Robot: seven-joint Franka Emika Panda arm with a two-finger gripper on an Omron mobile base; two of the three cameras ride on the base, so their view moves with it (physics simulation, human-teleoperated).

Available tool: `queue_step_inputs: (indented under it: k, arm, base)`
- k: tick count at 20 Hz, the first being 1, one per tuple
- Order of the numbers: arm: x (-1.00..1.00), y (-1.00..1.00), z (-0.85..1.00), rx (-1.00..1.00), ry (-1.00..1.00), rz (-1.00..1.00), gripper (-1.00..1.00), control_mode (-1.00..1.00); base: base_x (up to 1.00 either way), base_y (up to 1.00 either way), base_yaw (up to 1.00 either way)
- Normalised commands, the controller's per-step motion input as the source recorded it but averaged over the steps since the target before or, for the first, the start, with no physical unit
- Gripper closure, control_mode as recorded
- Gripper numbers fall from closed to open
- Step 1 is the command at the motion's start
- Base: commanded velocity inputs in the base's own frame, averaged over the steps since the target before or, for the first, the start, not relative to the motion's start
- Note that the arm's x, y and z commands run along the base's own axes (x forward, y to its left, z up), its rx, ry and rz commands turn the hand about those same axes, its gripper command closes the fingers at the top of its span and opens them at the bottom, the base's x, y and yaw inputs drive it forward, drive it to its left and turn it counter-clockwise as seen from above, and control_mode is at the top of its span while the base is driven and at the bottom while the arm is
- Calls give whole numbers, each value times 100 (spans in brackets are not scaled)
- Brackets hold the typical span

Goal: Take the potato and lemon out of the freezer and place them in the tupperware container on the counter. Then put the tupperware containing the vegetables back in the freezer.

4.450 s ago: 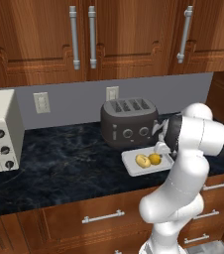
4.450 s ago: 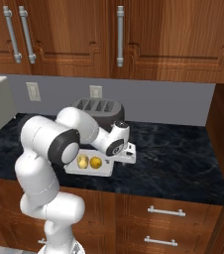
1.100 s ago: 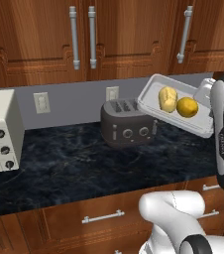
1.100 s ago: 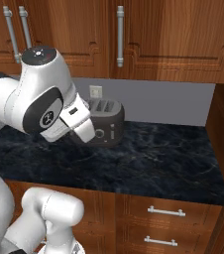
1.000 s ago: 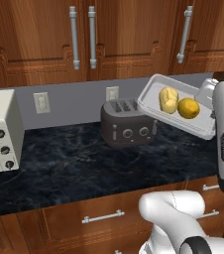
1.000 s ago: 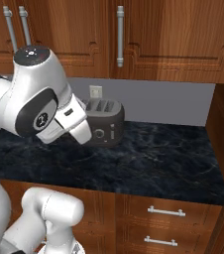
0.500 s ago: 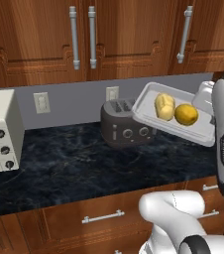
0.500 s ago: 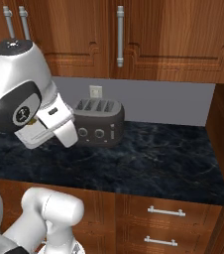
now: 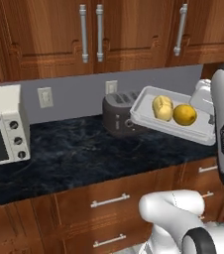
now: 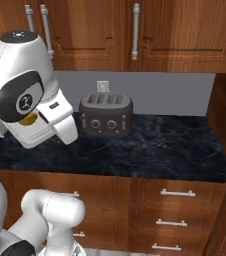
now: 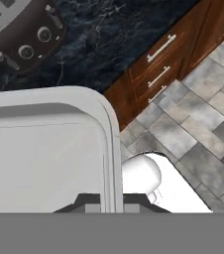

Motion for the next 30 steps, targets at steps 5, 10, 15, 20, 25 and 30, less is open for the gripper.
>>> queue_step_inputs:
  k: [5, 10, 15, 20, 25, 30]
  arm:
    - [0, 0, 0, 0, 0, 0, 100, 100]
    - [0, 0, 0, 0, 0, 0, 100, 100]
    - [0, 0, 0, 0, 0, 0, 100, 100]
    - [0, 0, 0, 0, 0, 0, 100, 100]
    - [0, 0, 0, 0, 0, 0, 100, 100]
    - [0, 0, 0, 0, 0, 0, 100, 100]
  base:
    - [-32, 41, -73]
    - [-63, 27, -77]
    - [-96, 25, -72]
    - [-100, 18, -68]
    - [-100, 15, -66]
    - [-100, 11, -63]
